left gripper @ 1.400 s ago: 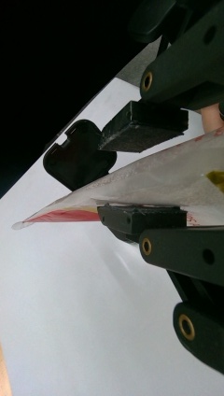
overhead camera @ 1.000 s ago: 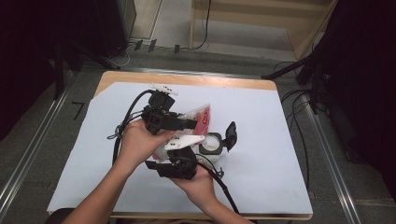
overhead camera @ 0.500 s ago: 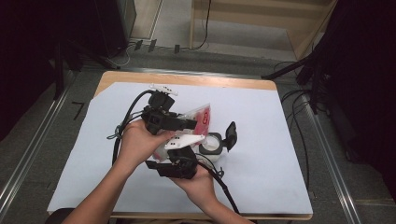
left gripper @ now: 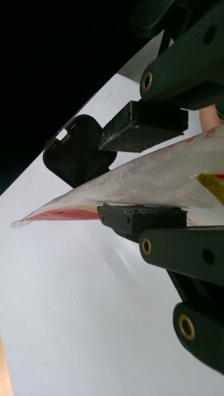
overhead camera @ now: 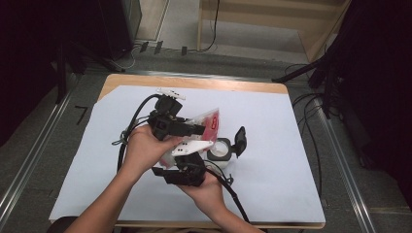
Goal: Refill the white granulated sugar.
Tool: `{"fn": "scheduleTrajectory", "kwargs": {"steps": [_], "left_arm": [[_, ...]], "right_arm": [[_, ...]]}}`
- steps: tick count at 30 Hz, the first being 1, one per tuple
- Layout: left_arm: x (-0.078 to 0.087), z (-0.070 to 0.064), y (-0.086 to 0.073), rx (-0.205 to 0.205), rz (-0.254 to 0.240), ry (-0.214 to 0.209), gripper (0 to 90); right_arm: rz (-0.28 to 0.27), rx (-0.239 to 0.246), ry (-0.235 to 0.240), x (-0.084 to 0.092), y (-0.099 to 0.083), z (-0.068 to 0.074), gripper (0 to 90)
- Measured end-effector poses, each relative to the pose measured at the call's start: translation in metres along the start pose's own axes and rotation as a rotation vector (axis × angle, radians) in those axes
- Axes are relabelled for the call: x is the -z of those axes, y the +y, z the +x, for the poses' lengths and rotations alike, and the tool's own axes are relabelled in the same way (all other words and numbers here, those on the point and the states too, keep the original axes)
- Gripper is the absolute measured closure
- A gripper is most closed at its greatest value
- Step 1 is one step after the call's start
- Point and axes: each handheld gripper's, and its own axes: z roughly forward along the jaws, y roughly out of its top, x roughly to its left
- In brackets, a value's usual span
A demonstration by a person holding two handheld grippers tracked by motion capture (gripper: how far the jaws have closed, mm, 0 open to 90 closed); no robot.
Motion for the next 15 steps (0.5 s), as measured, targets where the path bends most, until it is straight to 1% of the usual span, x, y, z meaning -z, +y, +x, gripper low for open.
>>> {"fn": "scheduleTrajectory", "kwargs": {"steps": [5, 6, 8, 12, 15], "left_arm": [[-0.0007, -0.0001, -0.0004, 0.000, 0.004, 0.000, 62.7], [-0.0008, -0.0002, -0.0004, -0.006, 0.015, 0.005, 62.7], [-0.0012, -0.0004, -0.0004, -0.003, 0.017, 0.004, 62.7], [-0.0015, -0.0001, -0.0007, -0.001, 0.010, -0.002, 62.7], [-0.0013, -0.0002, -0.0006, -0.003, 0.013, 0.001, 62.6]], "right_arm": [[0.001, -0.001, -0.003, -0.0002, -0.0004, 0.0002, 63.6], [0.000, -0.004, -0.004, -0.0003, -0.0008, 0.0004, 63.6], [0.000, -0.004, -0.009, -0.0003, -0.0017, 0.0003, 63.6], [0.000, -0.004, -0.008, -0.0002, -0.0017, 0.0002, 63.6], [0.001, -0.003, -0.007, -0.0001, -0.0017, 0.0001, 63.6]]}}
